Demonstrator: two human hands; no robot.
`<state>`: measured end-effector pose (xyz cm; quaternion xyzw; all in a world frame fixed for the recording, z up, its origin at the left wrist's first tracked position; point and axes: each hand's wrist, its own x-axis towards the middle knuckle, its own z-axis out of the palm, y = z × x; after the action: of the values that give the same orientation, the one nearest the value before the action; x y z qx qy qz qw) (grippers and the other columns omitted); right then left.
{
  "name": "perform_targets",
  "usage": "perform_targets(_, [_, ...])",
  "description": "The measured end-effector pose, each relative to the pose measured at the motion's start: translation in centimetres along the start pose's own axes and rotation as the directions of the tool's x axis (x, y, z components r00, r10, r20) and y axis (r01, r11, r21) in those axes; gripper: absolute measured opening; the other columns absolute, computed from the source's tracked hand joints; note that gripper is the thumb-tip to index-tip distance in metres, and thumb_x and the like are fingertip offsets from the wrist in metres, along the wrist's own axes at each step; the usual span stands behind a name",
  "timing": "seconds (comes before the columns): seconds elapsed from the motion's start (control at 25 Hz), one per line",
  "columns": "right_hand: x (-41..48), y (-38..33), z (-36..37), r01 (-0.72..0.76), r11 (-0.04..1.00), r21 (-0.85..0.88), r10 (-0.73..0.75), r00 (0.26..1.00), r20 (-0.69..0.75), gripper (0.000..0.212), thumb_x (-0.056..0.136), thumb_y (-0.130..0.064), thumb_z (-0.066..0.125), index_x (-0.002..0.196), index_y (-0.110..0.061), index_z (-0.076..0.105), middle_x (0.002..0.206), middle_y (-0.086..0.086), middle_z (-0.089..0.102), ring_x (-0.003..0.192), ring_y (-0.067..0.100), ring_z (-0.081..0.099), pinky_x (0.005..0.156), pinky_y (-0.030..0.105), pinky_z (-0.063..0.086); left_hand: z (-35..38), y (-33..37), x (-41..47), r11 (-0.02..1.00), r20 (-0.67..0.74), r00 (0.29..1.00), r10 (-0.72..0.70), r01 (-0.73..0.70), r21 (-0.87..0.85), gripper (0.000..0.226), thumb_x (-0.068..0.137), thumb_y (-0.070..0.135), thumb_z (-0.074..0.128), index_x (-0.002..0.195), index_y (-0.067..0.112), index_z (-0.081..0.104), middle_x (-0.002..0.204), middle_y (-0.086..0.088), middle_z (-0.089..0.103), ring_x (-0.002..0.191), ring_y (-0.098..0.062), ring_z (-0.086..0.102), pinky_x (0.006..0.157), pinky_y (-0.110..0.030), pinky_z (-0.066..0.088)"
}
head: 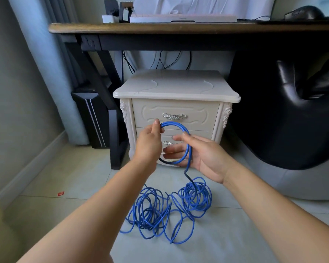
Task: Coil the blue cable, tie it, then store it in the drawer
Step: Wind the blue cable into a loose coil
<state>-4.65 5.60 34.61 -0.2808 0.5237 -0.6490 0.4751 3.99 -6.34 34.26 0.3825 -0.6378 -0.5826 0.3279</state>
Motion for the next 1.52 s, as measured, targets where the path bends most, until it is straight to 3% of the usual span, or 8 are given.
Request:
perform_targets(0.12, [-0.2, -0.7, -0.5, 0.06, 0.994, 0.093, -0.059, 0.998, -0.016, 0.023, 0.103, -0.019, 0.039, 0.097, -0.004, 0.057, 0.06, 0.006, 0.056, 0.059, 0.025, 0.064, 0.078, 0.041, 0.057, 1.0, 0.6, -0.5, 0.981, 0.061, 0.995, -0.077, 0.087, -0.175, 0.039, 0.103, 0.042, 0.039, 0.077, 0.016, 0.053, 0.054, 0.006, 0.035, 0.046, -0.012, 0.031, 0.05, -0.028, 0.025])
perform_targets(0.28, [0.0, -2.1, -1.9, 0.103, 0.991, -0.081, -0.111, 0.989, -0.094, 0.029, 0.105, -0.024, 0.036, 0.085, -0.011, 0.052, 0.049, -0.007, 0.026, 0.035, 0.007, 0.021, 0.048, 0.025, 0.041, -0.6, 2.8, -0.5, 0.892, 0.522, 0.837, -0.165, 0.352, -0.283, 0.037, 0.102, 0.042, 0.043, 0.078, 0.016, 0.053, 0.055, 0.004, 0.037, 0.044, -0.011, 0.033, 0.057, -0.028, 0.044])
perform_targets(0.52, [0.2, -3.5, -1.0, -0.041, 0.817, -0.575, 0.037, 0.999, -0.018, 0.027, 0.1, -0.021, 0.038, 0.076, -0.013, 0.048, 0.045, -0.006, 0.022, 0.037, 0.009, 0.015, 0.042, 0.02, 0.023, -1.2, 3.1, -0.8, 0.978, 0.67, 0.742, -0.025, -0.122, 0.172, 0.031, 0.102, 0.037, 0.045, 0.088, 0.011, 0.055, 0.059, 0.005, 0.032, 0.049, -0.01, 0.027, 0.052, -0.021, 0.041])
perform_targets(0.88, [0.6, -1.8, -3.9, -0.041, 0.915, -0.401, 0.051, 0.999, 0.016, 0.017, 0.097, -0.011, 0.048, 0.094, -0.005, 0.063, 0.086, 0.014, 0.073, 0.088, 0.026, 0.068, 0.092, 0.036, 0.05, -0.7, 1.5, 0.7, 0.984, 0.367, 0.93, 0.027, 0.04, -0.176, 0.04, 0.104, 0.036, 0.042, 0.068, 0.018, 0.041, 0.049, 0.013, 0.026, 0.042, -0.006, 0.02, 0.039, -0.017, 0.021])
perform_targets(1.04, [0.6, -1.8, -4.4, 0.04, 0.986, -0.162, -0.04, 0.999, 0.001, 0.015, 0.084, -0.021, 0.056, 0.091, -0.008, 0.06, 0.09, 0.012, 0.075, 0.085, 0.023, 0.067, 0.077, 0.031, 0.05, -0.1, 1.7, 0.7, 0.936, 0.367, 0.93, -0.011, 0.139, -0.322, 0.04, 0.104, 0.038, 0.04, 0.07, 0.018, 0.042, 0.05, 0.01, 0.021, 0.044, -0.007, 0.016, 0.039, -0.018, 0.018])
perform_targets(1.2, [1.3, -1.7, -3.3, 0.162, 0.955, 0.249, -0.138, 0.984, -0.11, 0.013, 0.086, -0.024, 0.055, 0.084, -0.011, 0.057, 0.053, -0.004, 0.05, 0.051, 0.013, 0.055, 0.063, 0.031, 0.056, 0.8, 2.0, 0.2, 0.883, 0.419, 0.908, -0.02, 0.212, -0.418, 0.04, 0.105, 0.039, 0.035, 0.081, 0.013, 0.053, 0.053, 0.007, 0.018, 0.044, -0.009, 0.016, 0.041, -0.019, 0.025])
perform_targets(1.36, [1.6, -2.3, -2.6, 0.164, 0.983, 0.079, -0.151, 0.977, -0.149, 0.022, 0.102, -0.018, 0.043, 0.083, -0.011, 0.051, 0.048, -0.008, 0.027, 0.038, 0.007, 0.024, 0.048, 0.026, 0.038, -0.1, 2.2, 0.2, 0.845, 0.516, 0.853, -0.076, 0.33, -0.421, 0.037, 0.103, 0.029, 0.034, 0.091, 0.007, 0.062, 0.055, 0.003, 0.023, 0.043, -0.012, 0.021, 0.047, -0.025, 0.038])
perform_targets(1.52, [1.5, -2.6, -2.3, 0.097, 0.953, -0.288, -0.133, 0.985, -0.109, 0.026, 0.102, -0.016, 0.044, 0.078, -0.011, 0.052, 0.047, -0.009, 0.027, 0.038, 0.007, 0.02, 0.046, 0.024, 0.032, -0.5, 2.0, 0.6, 0.974, 0.514, 0.856, -0.059, 0.162, -0.159, 0.039, 0.102, 0.04, 0.043, 0.096, 0.008, 0.065, 0.058, 0.003, 0.035, 0.047, -0.012, 0.028, 0.047, -0.025, 0.039])
